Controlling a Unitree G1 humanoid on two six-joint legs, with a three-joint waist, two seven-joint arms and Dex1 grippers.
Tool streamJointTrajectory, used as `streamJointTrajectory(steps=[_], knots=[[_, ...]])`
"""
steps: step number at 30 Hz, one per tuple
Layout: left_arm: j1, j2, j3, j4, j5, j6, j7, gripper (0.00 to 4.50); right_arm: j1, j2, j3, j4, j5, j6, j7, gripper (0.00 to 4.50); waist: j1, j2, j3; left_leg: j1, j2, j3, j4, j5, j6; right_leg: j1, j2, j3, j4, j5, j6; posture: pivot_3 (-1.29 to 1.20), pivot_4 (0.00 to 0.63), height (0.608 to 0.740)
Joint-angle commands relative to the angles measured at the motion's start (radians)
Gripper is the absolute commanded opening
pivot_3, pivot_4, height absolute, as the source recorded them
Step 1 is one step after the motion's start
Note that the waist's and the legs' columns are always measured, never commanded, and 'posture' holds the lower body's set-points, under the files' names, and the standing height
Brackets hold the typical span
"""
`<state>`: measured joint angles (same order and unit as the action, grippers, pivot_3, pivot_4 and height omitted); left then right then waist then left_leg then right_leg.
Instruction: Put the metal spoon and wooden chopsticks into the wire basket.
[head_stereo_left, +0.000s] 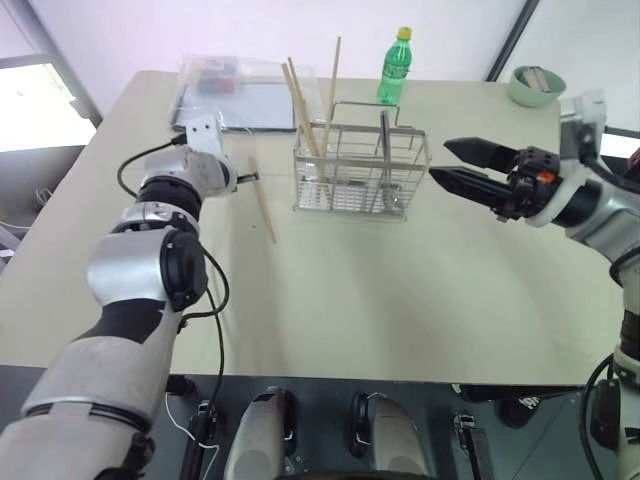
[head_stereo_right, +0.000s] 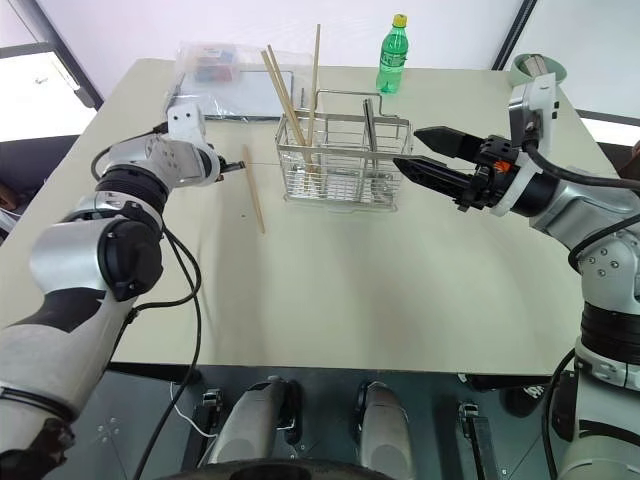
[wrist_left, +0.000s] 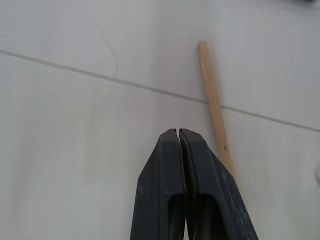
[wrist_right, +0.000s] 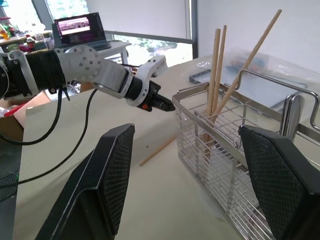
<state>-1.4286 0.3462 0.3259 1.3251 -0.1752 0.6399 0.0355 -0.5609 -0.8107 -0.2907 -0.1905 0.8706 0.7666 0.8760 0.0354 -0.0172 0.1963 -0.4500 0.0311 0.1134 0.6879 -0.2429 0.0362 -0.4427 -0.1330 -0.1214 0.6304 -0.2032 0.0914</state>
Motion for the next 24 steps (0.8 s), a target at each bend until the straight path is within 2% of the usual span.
streamJointTrajectory(steps=[1,2,5,10,17,24], knots=[[-0.048,0.003,-0.022,-0.028,0.021,-0.002,-0.005,0.06,-0.045,-0.008,-0.02,0.013,-0.003,-0.022,0.005,3.41,0.0,0.0,0.0,0.0,0.0,0.0,0.0,0.0,0.0,0.0,0.0,0.0,0.0,0.0,0.0,0.0,0.15,0.707],[-0.059,0.002,-0.023,-0.03,0.023,0.005,-0.006,0.06,-0.051,-0.008,-0.02,0.018,-0.003,-0.02,0.004,3.41,0.0,0.0,0.0,0.0,0.0,0.0,0.0,0.0,0.0,0.0,0.0,0.0,0.0,0.0,0.0,0.0,0.15,0.707],[-0.082,-0.004,-0.026,-0.033,0.024,0.012,-0.009,0.92,-0.06,-0.011,-0.02,0.028,-0.001,-0.012,0.008,3.41,0.001,0.0,0.0,0.0,0.0,0.0,0.0,0.0,0.0,0.0,0.0,0.0,0.0,0.0,0.0,0.0,0.15,0.707],[-0.068,-0.04,0.006,-0.015,-0.001,-0.015,0.027,3.4,-0.087,-0.022,-0.013,0.049,-0.003,-0.001,0.019,3.41,0.0,0.0,0.0,0.0,0.0,0.0,0.0,0.0,-0.001,0.0,0.0,0.0,0.0,0.0,0.0,0.0,0.15,0.707],[0.013,-0.09,0.066,0.007,-0.021,-0.063,0.125,3.4,-0.075,-0.016,-0.032,0.022,0.014,0.024,-0.004,3.41,-0.009,0.0,0.0,0.0,0.0,0.0,0.0,0.001,-0.001,0.0,0.0,0.0,0.0,0.0,0.0,0.0,0.15,0.707],[0.05,-0.109,0.081,0.017,-0.015,-0.082,0.145,3.4,-0.02,-0.027,-0.074,-0.034,0.037,0.05,-0.035,3.41,-0.011,0.0,0.0,0.0,0.0,0.0,0.0,0.0,-0.001,0.0,0.0,0.0,0.0,0.0,0.0,0.0,0.15,0.707]])
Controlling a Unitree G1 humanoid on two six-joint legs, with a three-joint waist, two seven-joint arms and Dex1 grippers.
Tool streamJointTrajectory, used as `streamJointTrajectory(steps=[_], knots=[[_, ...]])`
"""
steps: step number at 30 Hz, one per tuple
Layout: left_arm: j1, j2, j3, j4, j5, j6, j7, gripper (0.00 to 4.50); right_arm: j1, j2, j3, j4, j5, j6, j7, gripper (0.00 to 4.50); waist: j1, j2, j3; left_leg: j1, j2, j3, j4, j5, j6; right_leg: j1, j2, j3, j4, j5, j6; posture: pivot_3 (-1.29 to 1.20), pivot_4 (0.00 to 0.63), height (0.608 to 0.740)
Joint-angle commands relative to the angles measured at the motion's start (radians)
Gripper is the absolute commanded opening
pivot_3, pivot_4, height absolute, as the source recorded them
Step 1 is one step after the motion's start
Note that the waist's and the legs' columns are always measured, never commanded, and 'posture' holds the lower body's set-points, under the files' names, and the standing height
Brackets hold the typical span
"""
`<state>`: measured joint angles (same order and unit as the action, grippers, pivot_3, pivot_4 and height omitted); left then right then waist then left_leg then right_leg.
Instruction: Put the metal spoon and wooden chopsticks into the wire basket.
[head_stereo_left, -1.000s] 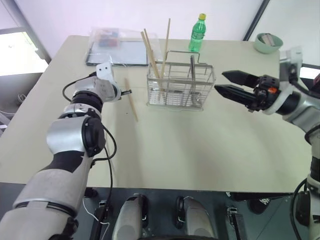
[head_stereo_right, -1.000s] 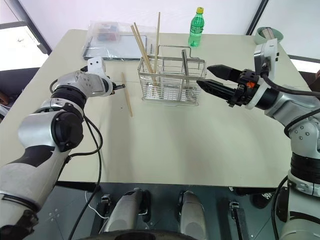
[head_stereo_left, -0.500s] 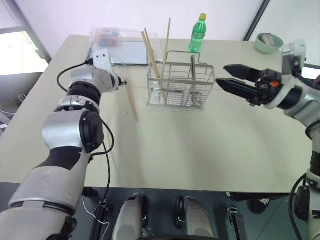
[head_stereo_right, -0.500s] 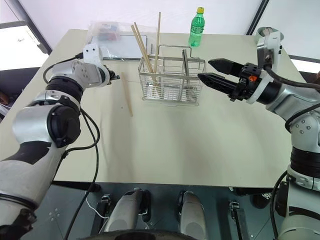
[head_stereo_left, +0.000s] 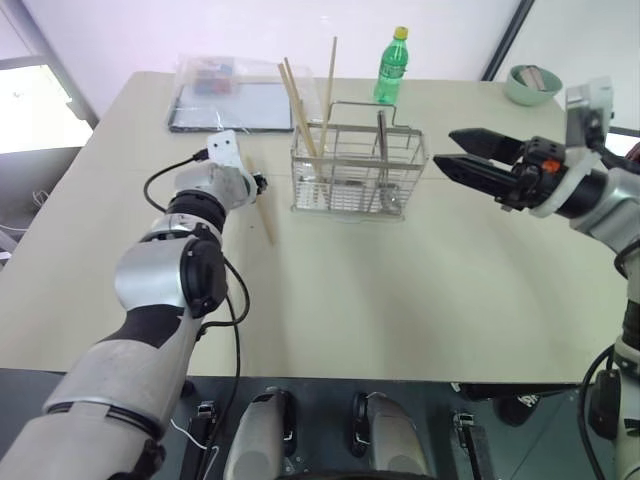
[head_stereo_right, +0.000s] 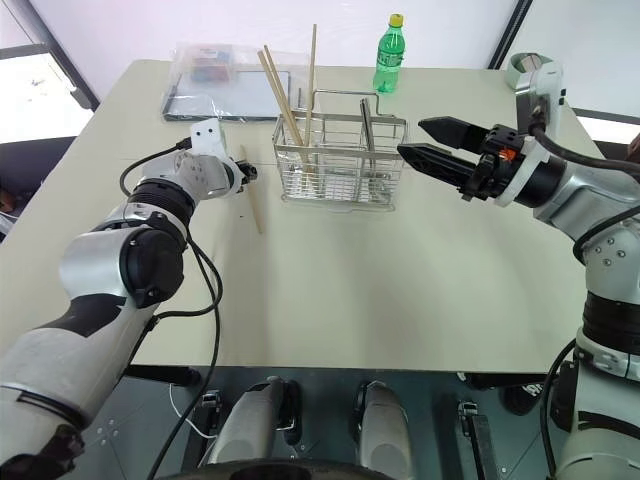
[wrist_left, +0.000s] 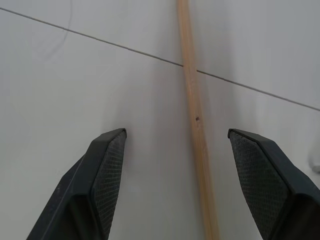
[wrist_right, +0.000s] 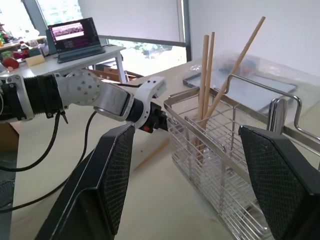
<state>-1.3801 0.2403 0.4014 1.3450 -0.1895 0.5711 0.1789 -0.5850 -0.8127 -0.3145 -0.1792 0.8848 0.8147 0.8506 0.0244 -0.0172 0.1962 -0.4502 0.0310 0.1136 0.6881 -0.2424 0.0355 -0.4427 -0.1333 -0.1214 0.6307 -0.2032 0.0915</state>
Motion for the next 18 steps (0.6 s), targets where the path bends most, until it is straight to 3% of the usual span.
streamJointTrajectory(steps=[1,5,7,12,18], knots=[[0.003,-0.004,0.005,-0.003,0.001,-0.013,-0.001,3.4,0.008,-0.025,-0.054,-0.05,0.025,0.004,-0.012,3.41,0.0,0.0,0.0,0.0,0.0,0.0,0.0,0.0,0.0,0.0,0.0,0.0,0.0,0.0,0.0,0.0,0.15,0.707],[0.007,-0.008,0.005,-0.002,0.008,-0.022,-0.007,3.4,0.022,-0.03,-0.063,-0.061,0.029,0.007,-0.017,3.41,0.0,0.0,0.0,0.0,0.0,0.0,0.0,-0.001,0.001,0.0,0.0,0.0,0.0,0.0,0.0,0.0,0.15,0.707],[0.006,-0.008,0.006,-0.003,0.008,-0.027,-0.007,2.62,0.025,-0.031,-0.063,-0.063,0.028,0.007,-0.018,3.41,0.0,0.0,0.0,0.0,0.0,0.0,0.0,-0.001,0.001,0.0,0.0,0.0,0.0,0.0,0.0,0.0,0.15,0.707],[0.002,-0.005,0.011,-0.004,0.006,-0.028,-0.007,0.04,0.031,-0.033,-0.058,-0.062,0.02,0.002,-0.013,3.41,-0.005,0.0,0.0,0.001,0.0,0.0,0.0,-0.001,0.001,0.001,0.0,0.0,0.0,0.0,0.0,0.0,0.15,0.707],[0.001,0.006,0.019,-0.005,0.001,-0.032,0.0,0.01,0.02,-0.028,-0.048,-0.049,0.014,-0.006,-0.009,3.41,-0.012,0.0,0.0,0.001,0.0,0.0,0.0,-0.001,0.001,0.0,0.0,0.0,0.0,0.0,0.0,0.0,0.15,0.707]])
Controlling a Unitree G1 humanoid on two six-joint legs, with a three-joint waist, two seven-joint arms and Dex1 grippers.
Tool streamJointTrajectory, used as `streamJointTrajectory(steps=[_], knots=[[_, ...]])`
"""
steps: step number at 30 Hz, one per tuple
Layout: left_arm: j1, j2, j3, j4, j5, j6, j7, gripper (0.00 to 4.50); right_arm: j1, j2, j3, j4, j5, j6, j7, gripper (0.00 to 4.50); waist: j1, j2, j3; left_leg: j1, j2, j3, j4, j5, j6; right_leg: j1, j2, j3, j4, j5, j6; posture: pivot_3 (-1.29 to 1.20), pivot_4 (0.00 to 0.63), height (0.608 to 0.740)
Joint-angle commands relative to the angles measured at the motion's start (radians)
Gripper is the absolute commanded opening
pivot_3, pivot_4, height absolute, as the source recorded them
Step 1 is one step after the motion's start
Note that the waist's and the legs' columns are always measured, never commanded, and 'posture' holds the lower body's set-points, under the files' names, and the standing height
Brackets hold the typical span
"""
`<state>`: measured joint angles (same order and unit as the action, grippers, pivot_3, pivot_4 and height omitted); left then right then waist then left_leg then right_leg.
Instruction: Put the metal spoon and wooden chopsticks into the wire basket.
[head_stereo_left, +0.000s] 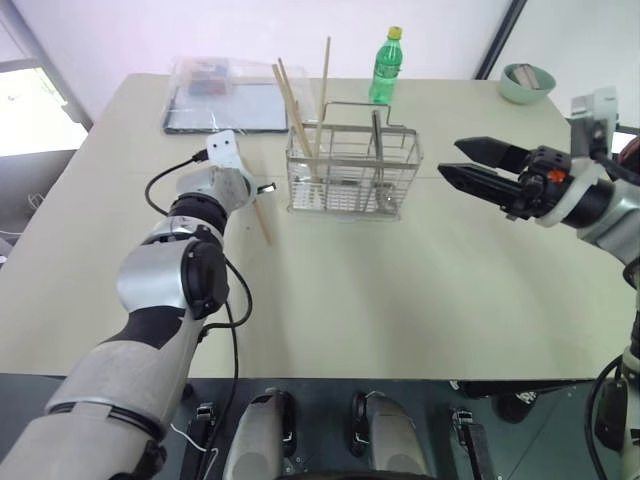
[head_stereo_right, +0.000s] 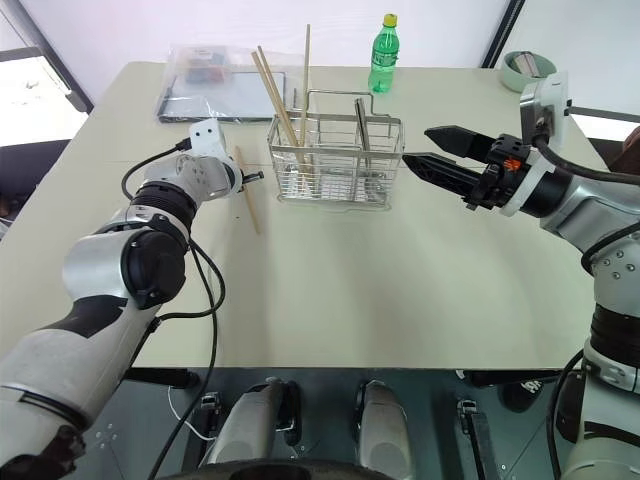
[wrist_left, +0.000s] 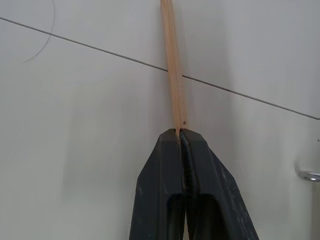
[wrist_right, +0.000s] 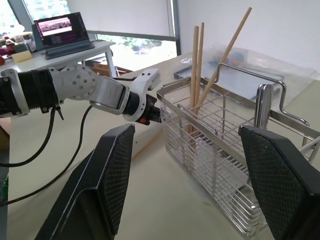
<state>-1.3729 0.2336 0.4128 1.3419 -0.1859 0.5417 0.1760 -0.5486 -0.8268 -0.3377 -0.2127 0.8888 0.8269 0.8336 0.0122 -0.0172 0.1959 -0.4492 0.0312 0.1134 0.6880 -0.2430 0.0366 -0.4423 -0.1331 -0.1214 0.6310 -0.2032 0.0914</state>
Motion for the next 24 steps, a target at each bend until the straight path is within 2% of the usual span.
streamJointTrajectory(steps=[1,10,13,17,24], knots=[[-0.009,0.018,0.006,-0.003,-0.001,-0.007,0.005,0.01,-0.017,-0.012,-0.023,-0.014,0.009,-0.019,0.009,3.41,0.0,0.0,0.0,0.0,0.0,0.0,0.0,0.0,0.0,0.0,0.0,0.0,0.0,0.0,0.0,0.0,0.15,0.707],[-0.05,0.088,-0.009,-0.013,0.012,-0.038,-0.024,0.01,-0.039,0.006,-0.003,0.008,0.001,-0.034,0.02,3.41,0.0,0.0,0.0,0.0,0.0,0.0,0.0,0.0,0.0,0.0,0.0,0.0,0.0,0.0,0.0,0.0,0.15,0.707],[-0.062,0.087,-0.007,-0.012,0.008,-0.042,-0.024,0.85,-0.053,0.012,0.007,0.029,-0.01,-0.047,0.023,3.41,0.003,0.0,0.0,-0.001,0.0,0.0,0.0,0.0,0.0,0.0,0.0,0.0,0.0,0.0,0.0,0.0,0.15,0.707],[-0.068,0.07,-0.007,-0.008,0.007,-0.04,-0.02,2.87,-0.063,0.009,0.011,0.037,-0.009,-0.047,0.034,3.41,0.001,0.0,0.0,-0.001,0.0,0.0,0.0,0.001,-0.001,0.0,0.0,0.0,0.0,0.0,0.0,0.0,0.15,0.707],[-0.025,0.033,0.079,0.004,-0.054,-0.061,0.091,2.87,-0.055,-0.003,-0.002,0.015,0.003,-0.027,0.029,3.41,0.0,0.0,0.0,-0.001,0.0,0.0,0.0,0.0,-0.001,0.0,0.0,0.0,0.0,0.0,0.0,0.0,0.15,0.707]])
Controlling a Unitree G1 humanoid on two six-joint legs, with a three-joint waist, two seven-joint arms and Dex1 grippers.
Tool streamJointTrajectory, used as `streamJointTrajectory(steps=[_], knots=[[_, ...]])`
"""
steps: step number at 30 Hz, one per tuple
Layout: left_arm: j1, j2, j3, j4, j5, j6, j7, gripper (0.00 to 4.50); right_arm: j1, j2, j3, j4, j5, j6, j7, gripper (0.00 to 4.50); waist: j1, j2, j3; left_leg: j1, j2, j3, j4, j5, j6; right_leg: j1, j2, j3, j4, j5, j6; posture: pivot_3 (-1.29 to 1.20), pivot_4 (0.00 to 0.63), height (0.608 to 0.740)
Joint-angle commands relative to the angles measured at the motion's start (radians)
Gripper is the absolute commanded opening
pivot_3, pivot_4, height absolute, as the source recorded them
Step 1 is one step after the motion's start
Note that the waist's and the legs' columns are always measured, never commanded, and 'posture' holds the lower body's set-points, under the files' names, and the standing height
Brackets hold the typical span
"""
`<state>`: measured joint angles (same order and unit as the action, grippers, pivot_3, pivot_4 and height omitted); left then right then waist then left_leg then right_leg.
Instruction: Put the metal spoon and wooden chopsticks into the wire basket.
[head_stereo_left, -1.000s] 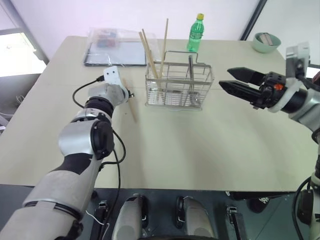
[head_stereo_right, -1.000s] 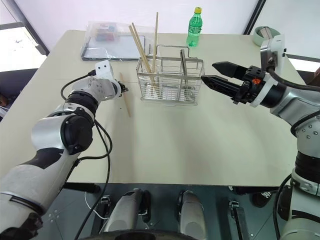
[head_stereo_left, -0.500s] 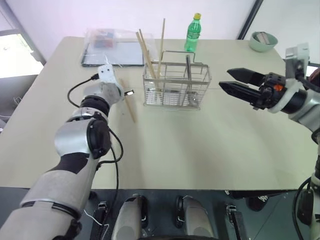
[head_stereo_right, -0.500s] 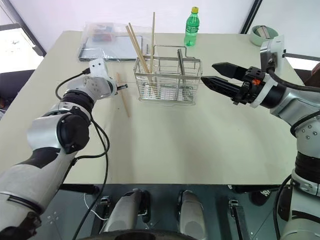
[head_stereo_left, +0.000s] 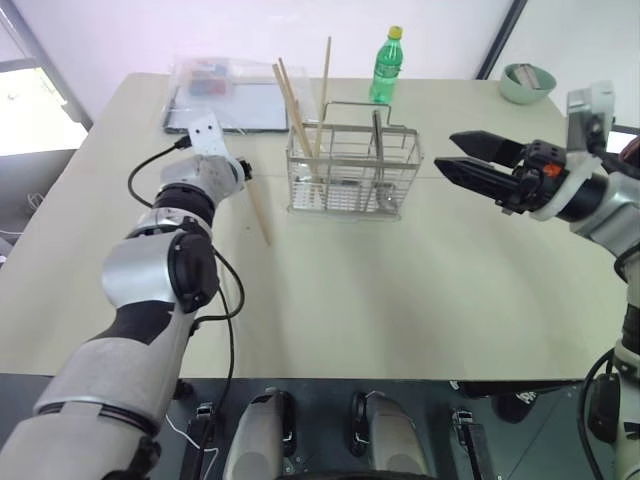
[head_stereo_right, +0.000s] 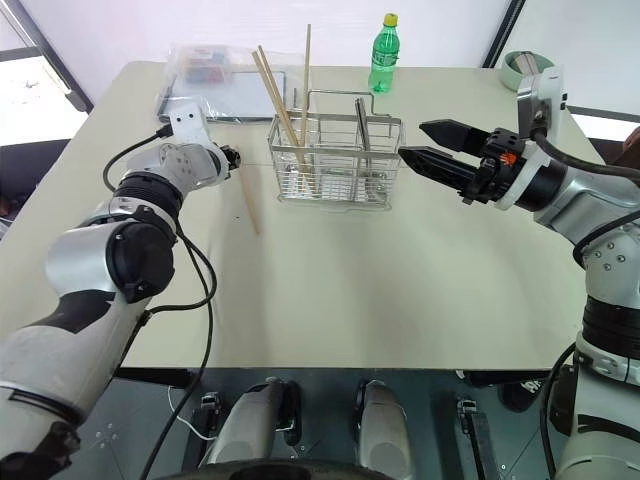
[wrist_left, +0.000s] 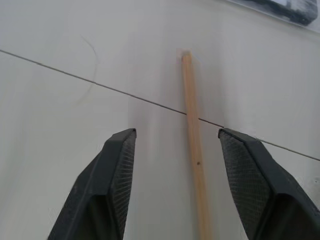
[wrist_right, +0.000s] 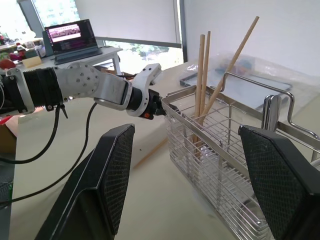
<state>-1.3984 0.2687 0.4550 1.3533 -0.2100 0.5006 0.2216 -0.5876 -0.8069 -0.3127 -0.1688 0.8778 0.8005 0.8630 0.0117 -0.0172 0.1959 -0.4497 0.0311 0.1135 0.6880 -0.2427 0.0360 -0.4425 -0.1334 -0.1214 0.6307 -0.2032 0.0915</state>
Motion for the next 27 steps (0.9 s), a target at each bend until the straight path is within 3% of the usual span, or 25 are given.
streamJointTrajectory(steps=[1,8,20,26,27], knots=[[0.006,-0.01,0.052,-0.005,-0.041,-0.018,0.062,2.87,-0.011,-0.027,-0.031,-0.032,0.016,0.003,-0.002,3.41,0.0,0.0,0.0,0.0,0.0,0.0,0.0,0.0,0.0,0.0,0.0,0.0,0.0,0.0,0.0,0.0,0.15,0.707],[0.031,-0.038,0.069,-0.002,-0.04,-0.004,0.1,2.87,0.019,-0.03,-0.056,-0.07,0.035,0.02,-0.026,3.41,0.001,0.0,0.0,0.001,0.0,0.0,0.0,0.0,0.0,0.001,0.0,0.0,0.0,0.0,0.0,0.0,0.15,0.707],[0.041,-0.048,-0.125,0.004,0.141,0.056,0.013,2.87,0.033,0.014,-0.083,-0.086,0.07,0.002,-0.086,3.41,0.0,0.0,0.0,0.001,0.0,0.0,0.0,0.0,0.0,0.001,0.0,0.0,0.0,0.0,0.0,0.0,0.15,0.707],[0.042,-0.055,-0.134,0.003,0.152,0.054,-0.003,2.87,0.055,0.028,-0.082,-0.093,0.063,-0.017,-0.098,3.41,0.0,0.0,0.0,0.001,0.0,0.0,0.0,0.0,0.001,0.001,0.0,0.0,0.0,0.0,0.0,0.0,0.15,0.707],[0.042,-0.058,-0.136,0.003,0.155,0.052,-0.007,2.64,0.056,0.029,-0.083,-0.092,0.062,-0.019,-0.102,3.41,0.0,0.0,0.0,0.001,0.0,0.0,0.0,-0.001,0.001,0.001,0.0,0.0,0.0,0.0,0.0,0.0,0.15,0.707]])
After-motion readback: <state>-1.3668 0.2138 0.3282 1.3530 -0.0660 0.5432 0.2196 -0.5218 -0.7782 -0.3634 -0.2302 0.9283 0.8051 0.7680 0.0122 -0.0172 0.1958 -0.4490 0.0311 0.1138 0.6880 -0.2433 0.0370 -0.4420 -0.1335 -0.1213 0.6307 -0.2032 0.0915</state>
